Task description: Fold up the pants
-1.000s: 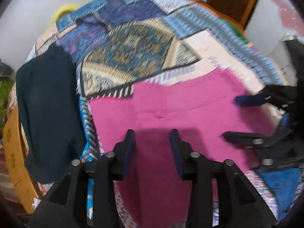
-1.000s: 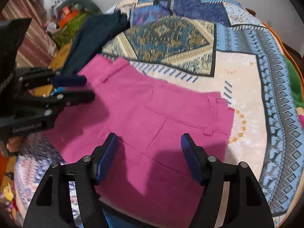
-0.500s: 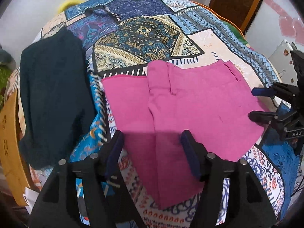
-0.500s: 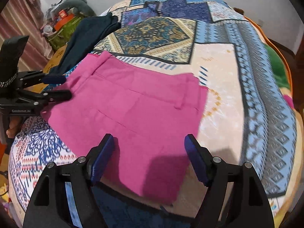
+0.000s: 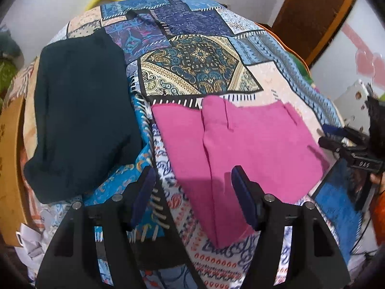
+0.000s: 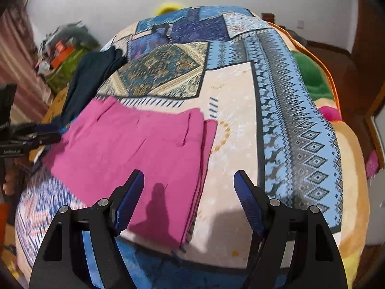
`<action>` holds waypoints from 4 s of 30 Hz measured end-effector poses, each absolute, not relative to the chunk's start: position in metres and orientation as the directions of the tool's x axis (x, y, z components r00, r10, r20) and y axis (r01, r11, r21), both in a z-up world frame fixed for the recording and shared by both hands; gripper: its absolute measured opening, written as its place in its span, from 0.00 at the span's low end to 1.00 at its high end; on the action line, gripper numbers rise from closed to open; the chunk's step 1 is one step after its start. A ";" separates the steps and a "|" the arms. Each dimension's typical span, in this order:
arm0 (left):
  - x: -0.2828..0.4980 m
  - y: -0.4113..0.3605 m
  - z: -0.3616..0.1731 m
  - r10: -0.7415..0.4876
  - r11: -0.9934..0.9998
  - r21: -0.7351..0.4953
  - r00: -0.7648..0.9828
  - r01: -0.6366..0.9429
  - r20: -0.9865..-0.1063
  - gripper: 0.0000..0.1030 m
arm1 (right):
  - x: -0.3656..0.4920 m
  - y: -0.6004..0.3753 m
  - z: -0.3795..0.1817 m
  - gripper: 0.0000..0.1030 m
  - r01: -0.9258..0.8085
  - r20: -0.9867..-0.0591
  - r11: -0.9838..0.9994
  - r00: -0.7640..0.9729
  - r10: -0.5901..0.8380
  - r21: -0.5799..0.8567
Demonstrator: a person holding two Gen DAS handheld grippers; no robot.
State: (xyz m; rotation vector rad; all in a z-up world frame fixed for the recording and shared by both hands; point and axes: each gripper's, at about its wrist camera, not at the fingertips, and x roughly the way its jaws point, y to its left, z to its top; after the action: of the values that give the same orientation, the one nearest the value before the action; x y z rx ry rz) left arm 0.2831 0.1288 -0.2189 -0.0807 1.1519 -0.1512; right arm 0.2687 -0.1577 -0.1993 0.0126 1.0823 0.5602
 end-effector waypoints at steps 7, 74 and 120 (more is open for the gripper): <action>0.313 0.122 -0.244 -0.188 0.982 -0.176 0.318 0.064 -0.929 0.64 | 0.289 -0.146 -0.217 0.67 -0.422 -0.853 0.860 0.296 0.430 0.287; 0.315 0.367 -0.218 0.212 0.939 0.033 0.499 -0.342 -0.840 0.10 | 0.330 0.151 -0.173 0.11 -0.709 -0.733 0.689 0.388 0.559 0.151; -0.005 0.168 0.033 0.286 0.957 0.014 0.937 -0.290 -0.199 0.76 | 0.060 0.017 0.049 0.81 -0.785 -0.149 0.618 0.607 0.781 0.043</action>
State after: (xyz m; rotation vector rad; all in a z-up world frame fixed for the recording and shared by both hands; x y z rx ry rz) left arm -0.0053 0.1682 0.0327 -0.0159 0.2014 0.2942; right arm 0.0599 0.0171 0.0487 -0.0275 0.1594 0.9051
